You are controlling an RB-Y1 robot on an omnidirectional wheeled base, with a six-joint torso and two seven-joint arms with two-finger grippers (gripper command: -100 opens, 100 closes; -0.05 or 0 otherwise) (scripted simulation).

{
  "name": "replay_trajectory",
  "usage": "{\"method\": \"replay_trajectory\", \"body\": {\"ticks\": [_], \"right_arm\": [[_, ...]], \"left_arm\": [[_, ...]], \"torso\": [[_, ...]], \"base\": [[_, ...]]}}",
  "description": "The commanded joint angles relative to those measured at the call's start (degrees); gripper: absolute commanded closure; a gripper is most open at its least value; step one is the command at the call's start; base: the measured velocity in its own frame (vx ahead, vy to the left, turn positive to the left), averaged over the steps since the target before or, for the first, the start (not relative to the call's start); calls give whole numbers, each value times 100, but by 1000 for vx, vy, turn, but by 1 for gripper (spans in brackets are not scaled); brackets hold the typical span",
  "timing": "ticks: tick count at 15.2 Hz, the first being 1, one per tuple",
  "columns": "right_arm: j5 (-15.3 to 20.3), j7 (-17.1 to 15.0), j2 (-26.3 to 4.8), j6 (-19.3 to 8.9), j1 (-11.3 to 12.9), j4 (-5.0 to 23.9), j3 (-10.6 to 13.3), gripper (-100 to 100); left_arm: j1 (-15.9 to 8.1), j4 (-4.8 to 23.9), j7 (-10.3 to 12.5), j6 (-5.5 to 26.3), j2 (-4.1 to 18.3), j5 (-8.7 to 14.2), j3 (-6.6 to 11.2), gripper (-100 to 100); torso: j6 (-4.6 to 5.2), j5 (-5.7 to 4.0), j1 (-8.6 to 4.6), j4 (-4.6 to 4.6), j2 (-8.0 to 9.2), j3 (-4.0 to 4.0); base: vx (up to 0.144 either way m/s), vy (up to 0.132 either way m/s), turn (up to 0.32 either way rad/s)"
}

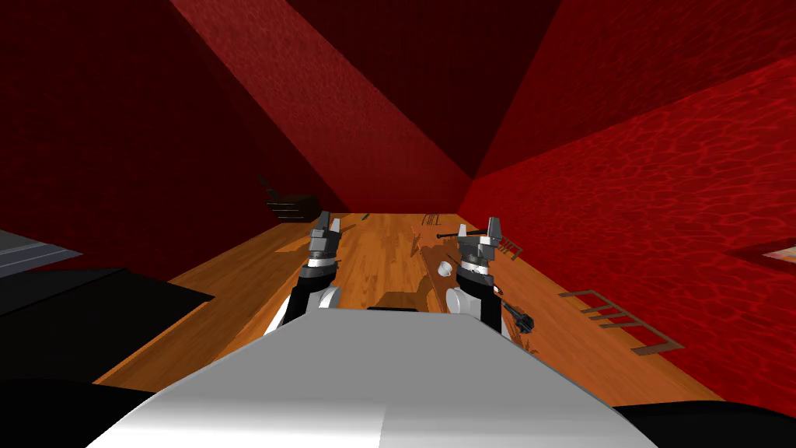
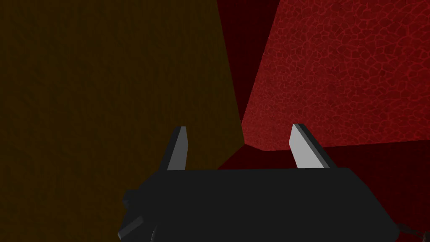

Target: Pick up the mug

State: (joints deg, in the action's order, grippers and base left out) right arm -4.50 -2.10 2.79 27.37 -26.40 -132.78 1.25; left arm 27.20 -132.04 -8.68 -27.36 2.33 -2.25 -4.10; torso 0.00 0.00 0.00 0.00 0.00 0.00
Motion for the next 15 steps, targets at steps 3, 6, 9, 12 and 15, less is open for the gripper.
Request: {"method": "replay_trajectory", "body": {"ticks": [3,6,9,12,15], "right_arm": [[103,78,-490,61,-36,181,21,-100],[173,130,-776,100,-58,300,37,-100],[360,274,-1196,202,-114,617,85,-100],[477,364,-1530,263,-146,812,117,-100],[608,465,-1897,330,-180,1028,155,-100]], "left_arm": [[0,0,0,0,0,0,0,0],[0,0,0,0,-1,0,-1,0],[0,0,0,0,-1,0,-1,0],[0,0,0,0,-1,0,-1,0],[0,0,0,0,-1,0,-1,0]], "torso": [[-1,1,8,0,-1,-1],[-1,4,20,-1,-4,-3],[-1,5,23,-2,-7,-4],[-1,6,26,-2,-6,-4],[-2,5,27,-2,-9,-5]], "base": [[6,33,37],[12,56,41],[20,62,57],[12,64,47],[24,71,73]]}}
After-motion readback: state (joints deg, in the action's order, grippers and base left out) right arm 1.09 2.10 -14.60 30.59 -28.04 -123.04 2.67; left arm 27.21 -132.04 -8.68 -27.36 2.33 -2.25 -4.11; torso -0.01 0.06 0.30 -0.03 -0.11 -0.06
